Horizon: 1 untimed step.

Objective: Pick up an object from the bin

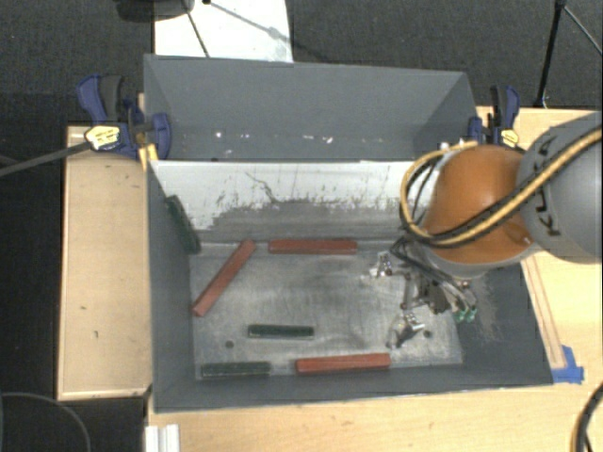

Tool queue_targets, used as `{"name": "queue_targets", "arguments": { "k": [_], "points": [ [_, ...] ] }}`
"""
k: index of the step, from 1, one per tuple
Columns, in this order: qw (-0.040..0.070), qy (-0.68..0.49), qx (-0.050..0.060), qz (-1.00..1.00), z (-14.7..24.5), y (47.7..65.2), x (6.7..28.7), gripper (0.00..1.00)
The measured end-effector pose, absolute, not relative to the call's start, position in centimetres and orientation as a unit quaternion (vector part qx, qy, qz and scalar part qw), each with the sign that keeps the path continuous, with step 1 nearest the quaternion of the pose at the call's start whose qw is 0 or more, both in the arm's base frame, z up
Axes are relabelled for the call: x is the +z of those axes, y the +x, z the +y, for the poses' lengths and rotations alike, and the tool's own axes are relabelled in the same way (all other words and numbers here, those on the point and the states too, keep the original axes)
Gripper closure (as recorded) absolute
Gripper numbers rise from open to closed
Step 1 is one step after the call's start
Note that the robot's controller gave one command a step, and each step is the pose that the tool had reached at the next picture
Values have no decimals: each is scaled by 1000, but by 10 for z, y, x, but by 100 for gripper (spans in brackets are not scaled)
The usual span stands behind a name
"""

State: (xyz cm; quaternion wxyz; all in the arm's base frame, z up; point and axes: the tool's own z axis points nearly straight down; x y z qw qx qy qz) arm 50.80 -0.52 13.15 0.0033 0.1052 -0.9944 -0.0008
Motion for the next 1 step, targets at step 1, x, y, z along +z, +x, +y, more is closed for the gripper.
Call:
{"name": "queue_targets", "arguments": {
  "k": [1],
  "points": [
    [-4,166,2,-986,23,502,121,0]
  ]
}}
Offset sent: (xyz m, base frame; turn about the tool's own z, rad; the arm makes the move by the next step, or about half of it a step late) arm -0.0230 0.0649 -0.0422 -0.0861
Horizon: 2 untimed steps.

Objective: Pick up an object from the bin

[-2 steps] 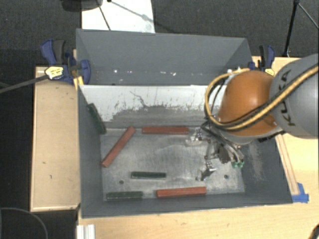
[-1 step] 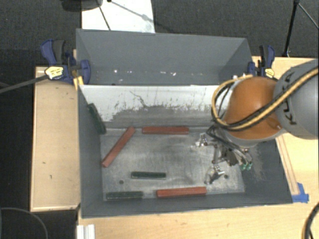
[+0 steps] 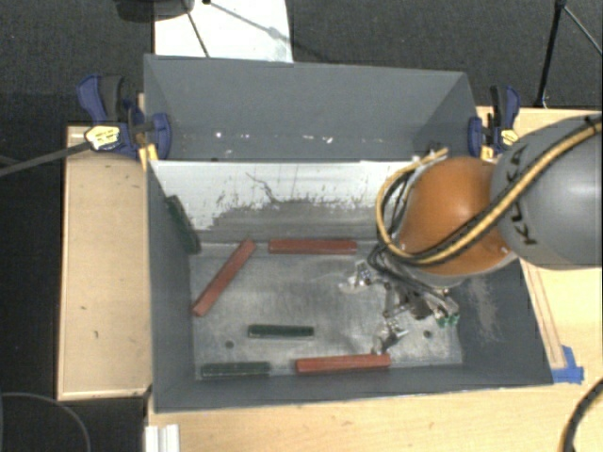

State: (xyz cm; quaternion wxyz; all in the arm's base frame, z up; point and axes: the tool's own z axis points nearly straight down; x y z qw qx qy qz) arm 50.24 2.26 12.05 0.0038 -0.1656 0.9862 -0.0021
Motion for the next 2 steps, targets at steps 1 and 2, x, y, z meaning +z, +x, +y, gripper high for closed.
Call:
{"name": "queue_targets", "arguments": {
  "k": [1,2],
  "points": [
    [0,-177,2,984,55,491,99,0],
    [-3,-216,-2,976,99,501,76,100]
  ]
}}
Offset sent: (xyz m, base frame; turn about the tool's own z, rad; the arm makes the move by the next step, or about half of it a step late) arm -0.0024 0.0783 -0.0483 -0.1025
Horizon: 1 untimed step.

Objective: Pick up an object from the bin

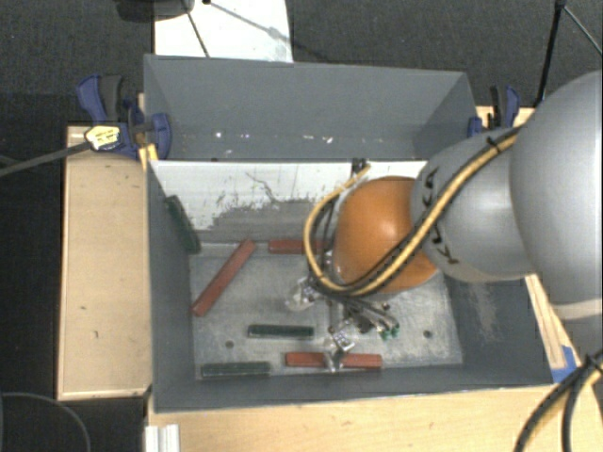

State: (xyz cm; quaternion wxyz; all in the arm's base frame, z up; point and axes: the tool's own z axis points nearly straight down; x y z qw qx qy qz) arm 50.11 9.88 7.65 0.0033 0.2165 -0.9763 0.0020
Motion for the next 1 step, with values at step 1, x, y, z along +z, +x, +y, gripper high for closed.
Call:
{"name": "queue_targets", "arguments": {
  "k": [1],
  "points": [
    [3,217,2,-976,99,501,76,100]
  ]
}}
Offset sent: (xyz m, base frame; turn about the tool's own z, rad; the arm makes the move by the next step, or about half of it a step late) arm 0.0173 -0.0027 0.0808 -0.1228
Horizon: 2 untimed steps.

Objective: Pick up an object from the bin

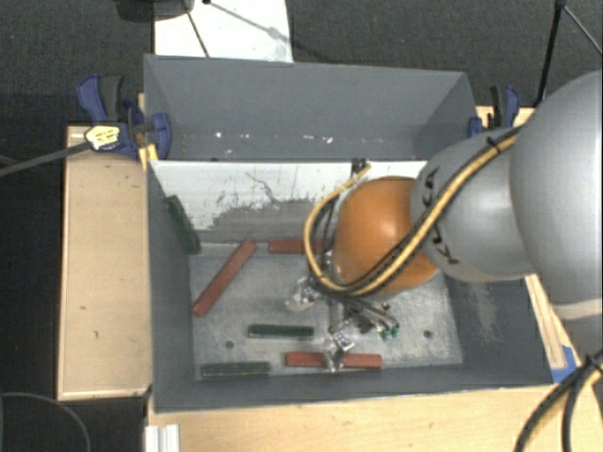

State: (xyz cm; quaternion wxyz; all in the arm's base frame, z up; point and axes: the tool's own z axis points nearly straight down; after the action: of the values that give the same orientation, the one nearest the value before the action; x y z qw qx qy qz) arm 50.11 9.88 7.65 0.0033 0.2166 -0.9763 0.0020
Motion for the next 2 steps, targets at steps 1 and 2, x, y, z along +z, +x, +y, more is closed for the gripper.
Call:
{"name": "queue_targets", "arguments": {
  "k": [1,2],
  "points": [
    [-2,275,0,-961,96,520,159,0],
    [-1,275,0,-961,96,519,158,0]
  ]
}}
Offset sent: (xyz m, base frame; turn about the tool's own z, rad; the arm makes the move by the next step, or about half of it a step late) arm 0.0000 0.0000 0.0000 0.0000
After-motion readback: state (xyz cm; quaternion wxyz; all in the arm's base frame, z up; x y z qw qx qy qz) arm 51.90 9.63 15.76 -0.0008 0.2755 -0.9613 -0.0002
